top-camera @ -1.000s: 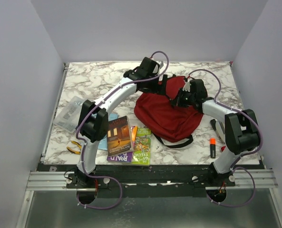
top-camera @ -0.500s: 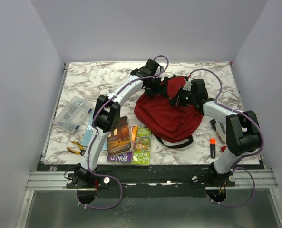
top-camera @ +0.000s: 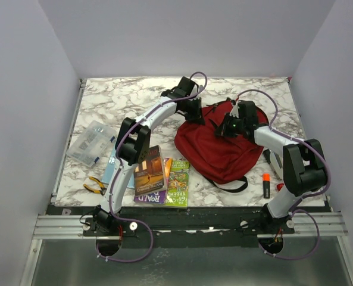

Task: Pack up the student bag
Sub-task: Unzip the student bag at the center of the board, then adjust the student bag at the center of the board.

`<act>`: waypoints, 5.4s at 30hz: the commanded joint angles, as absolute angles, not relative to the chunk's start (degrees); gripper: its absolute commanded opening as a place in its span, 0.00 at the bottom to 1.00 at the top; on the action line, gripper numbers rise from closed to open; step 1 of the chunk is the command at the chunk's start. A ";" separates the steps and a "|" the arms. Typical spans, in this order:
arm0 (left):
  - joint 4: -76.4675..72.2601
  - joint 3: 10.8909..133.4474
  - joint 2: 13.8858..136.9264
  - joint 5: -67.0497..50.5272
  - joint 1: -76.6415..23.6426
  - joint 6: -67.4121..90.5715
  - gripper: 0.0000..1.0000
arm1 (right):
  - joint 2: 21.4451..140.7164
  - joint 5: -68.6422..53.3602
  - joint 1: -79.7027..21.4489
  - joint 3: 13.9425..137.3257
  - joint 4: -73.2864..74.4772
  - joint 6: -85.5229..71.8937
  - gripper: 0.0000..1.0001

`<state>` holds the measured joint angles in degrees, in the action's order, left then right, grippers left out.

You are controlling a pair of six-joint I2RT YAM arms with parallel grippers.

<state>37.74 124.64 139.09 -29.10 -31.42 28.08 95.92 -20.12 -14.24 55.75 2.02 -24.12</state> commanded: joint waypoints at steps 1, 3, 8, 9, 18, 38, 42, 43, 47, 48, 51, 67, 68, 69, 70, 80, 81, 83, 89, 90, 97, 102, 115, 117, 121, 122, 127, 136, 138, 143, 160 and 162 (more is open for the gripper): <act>33.52 123.34 135.64 -30.24 -31.11 27.28 0.00 | 93.11 -14.21 -14.30 55.26 7.90 -24.85 0.01; 32.65 122.31 134.77 -28.92 -31.05 26.86 0.00 | 91.87 -11.81 -14.30 54.53 9.46 -25.08 0.01; 28.53 118.20 131.27 -26.39 -30.21 27.13 0.00 | 88.38 -5.56 -14.30 53.30 14.59 -24.75 0.01; 28.04 117.88 130.84 -26.20 -29.99 27.40 0.00 | 87.54 -4.37 -14.33 52.91 15.21 -24.96 0.01; 25.84 117.77 129.63 -24.54 -27.93 29.27 0.00 | 84.42 5.16 -14.28 49.66 19.74 -26.28 0.01; 29.37 126.25 133.07 -32.37 -24.44 31.07 0.00 | 80.39 8.17 -14.33 50.86 23.46 -24.90 0.01; 33.61 130.15 134.09 -33.35 -24.09 31.46 0.43 | 82.12 5.14 -14.32 53.20 23.26 -23.10 0.12; 34.31 130.00 133.47 -33.27 -23.86 31.46 0.49 | 82.25 4.96 -14.32 53.50 23.09 -22.71 0.16; 36.89 127.10 129.08 -32.31 -23.06 31.85 0.71 | 81.70 2.09 -14.41 54.09 22.46 -21.60 0.29; 37.76 126.48 127.77 -32.02 -22.88 31.69 0.73 | 81.53 0.95 -14.47 53.98 22.39 -21.62 0.33; 40.51 124.04 123.34 -31.82 -22.84 30.45 0.81 | 79.85 -3.14 -14.76 51.43 21.38 -21.82 0.44; 39.73 101.24 98.57 -32.06 -29.75 23.22 0.98 | 67.55 -28.55 -21.78 26.07 2.50 -40.75 0.56; 39.73 101.08 98.16 -32.17 -30.24 23.08 0.98 | 68.63 -29.21 -22.24 24.90 -2.86 -42.85 0.56; 39.73 100.99 97.87 -32.17 -30.70 22.95 0.98 | 69.80 -29.23 -22.97 23.75 -8.26 -45.43 0.56; 39.73 100.88 97.51 -32.10 -30.99 22.93 0.98 | 71.30 -28.77 -23.58 22.82 -12.43 -48.11 0.56; 39.62 100.58 95.15 -31.67 -31.29 22.45 0.98 | 94.25 -27.59 -31.63 36.82 -36.19 -58.26 0.53; 39.64 100.55 94.82 -31.34 -31.29 22.26 0.98 | 94.86 -27.31 -32.02 38.70 -35.07 -57.71 0.53; 39.64 100.55 94.29 -31.52 -31.29 22.24 0.98 | 94.43 -26.42 -32.17 40.91 -31.02 -54.99 0.53; 39.64 100.63 92.82 -31.48 -30.77 22.15 0.98 | 85.17 -12.59 -31.69 46.04 -4.76 -40.37 0.62; 39.68 100.70 92.72 -32.28 -30.60 22.60 0.98 | 83.41 -9.25 -31.05 46.16 -2.10 -38.29 0.66; 39.16 100.55 93.12 -34.64 -28.11 23.82 0.98 | 83.96 -4.90 -24.88 53.29 6.03 -28.96 0.71; 38.15 99.87 93.45 -36.51 -26.98 24.83 0.98 | 95.31 -3.99 -24.78 66.53 8.92 -25.53 0.70; 37.71 99.63 93.90 -37.26 -26.53 24.61 0.98 | 119.42 4.83 -24.74 94.82 23.86 -20.22 0.82; 37.61 99.53 94.11 -37.46 -26.39 24.61 0.98 | 119.64 6.38 -24.76 94.28 23.50 -19.54 0.84; 37.27 99.45 94.49 -38.64 -25.93 25.31 0.98 | 120.25 8.68 -24.49 93.06 23.14 -19.11 0.87; 37.18 99.45 94.53 -38.68 -25.93 25.31 0.98 | 120.42 8.79 -24.26 92.93 23.12 -19.26 0.87; 37.00 99.28 94.21 -38.47 -25.93 25.14 0.98 | 119.97 6.74 -24.07 90.45 20.77 -18.95 0.88; 36.64 99.07 94.44 -39.57 -25.66 25.58 0.98 | 121.66 -4.54 -21.80 86.97 14.92 -20.56 0.88; 36.56 98.99 94.24 -39.55 -25.66 25.51 0.98 | 122.50 -6.01 -21.63 86.64 14.52 -20.54 0.88; 36.47 98.90 94.69 -39.58 -25.66 25.40 0.98 | 120.39 -16.09 -21.08 81.35 7.26 -22.94 0.79; 36.01 98.75 95.77 -40.53 -25.35 25.85 0.97 | 112.65 -38.24 -18.37 68.82 -19.59 -46.86 0.59; 36.04 98.70 95.93 -40.59 -25.31 25.93 0.97 | 112.74 -40.73 -18.32 67.30 -24.72 -50.90 0.59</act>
